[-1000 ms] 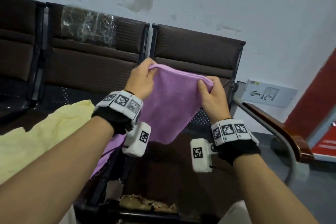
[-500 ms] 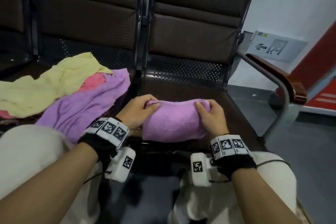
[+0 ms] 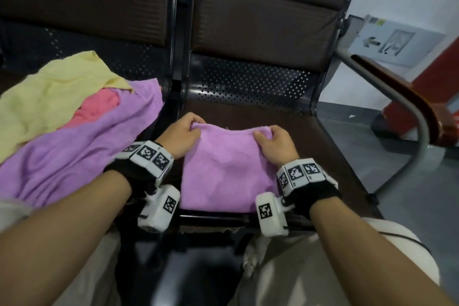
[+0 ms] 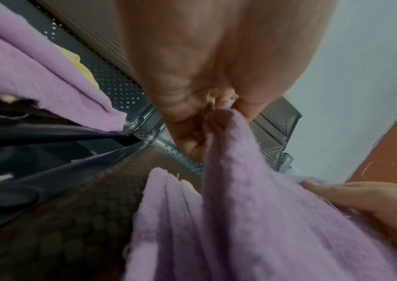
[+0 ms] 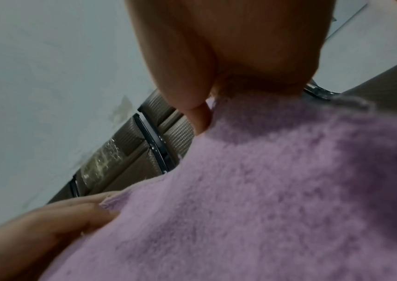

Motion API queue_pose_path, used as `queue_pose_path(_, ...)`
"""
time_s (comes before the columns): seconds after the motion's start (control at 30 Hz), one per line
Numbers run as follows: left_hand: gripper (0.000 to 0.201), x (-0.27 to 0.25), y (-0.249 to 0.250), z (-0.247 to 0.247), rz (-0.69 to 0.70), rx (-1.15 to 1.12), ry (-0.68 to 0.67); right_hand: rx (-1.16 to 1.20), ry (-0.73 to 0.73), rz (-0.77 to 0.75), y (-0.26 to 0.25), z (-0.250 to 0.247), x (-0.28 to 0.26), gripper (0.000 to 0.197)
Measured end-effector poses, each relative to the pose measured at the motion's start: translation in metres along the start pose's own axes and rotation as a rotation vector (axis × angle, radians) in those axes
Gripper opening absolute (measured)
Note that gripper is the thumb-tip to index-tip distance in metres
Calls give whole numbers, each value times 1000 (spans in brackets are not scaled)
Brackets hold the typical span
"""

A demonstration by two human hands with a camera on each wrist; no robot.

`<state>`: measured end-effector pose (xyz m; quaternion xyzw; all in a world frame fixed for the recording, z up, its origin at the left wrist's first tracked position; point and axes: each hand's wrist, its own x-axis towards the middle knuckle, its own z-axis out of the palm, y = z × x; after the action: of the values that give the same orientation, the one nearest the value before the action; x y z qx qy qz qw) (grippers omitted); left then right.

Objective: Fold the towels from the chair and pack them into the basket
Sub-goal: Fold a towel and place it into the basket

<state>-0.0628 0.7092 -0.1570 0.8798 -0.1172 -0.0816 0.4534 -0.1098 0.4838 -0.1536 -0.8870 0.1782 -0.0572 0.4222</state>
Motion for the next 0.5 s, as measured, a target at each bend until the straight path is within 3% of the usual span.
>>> queue_pose_path(0.07,18,14,-8,4,-27,0,-10,-64,-26,15,0,4,13,11)
queue_pose_path(0.2,45,25,-24,13,-80,125,-81,-259,-143,61,4,9,19,23)
queue_pose_path(0.33,64,23,-27,14,-76,165,-123,-471,-194,-138,5,4,5,18)
queue_pose_path(0.4,63,16,-24,14,-46,169,-80,-535,-323,-277,-4,-5,-5,14)
queue_pose_path(0.5,43,-4,-14,11,69,263,-36,-648,-666,-354,-16,-13,-22,29)
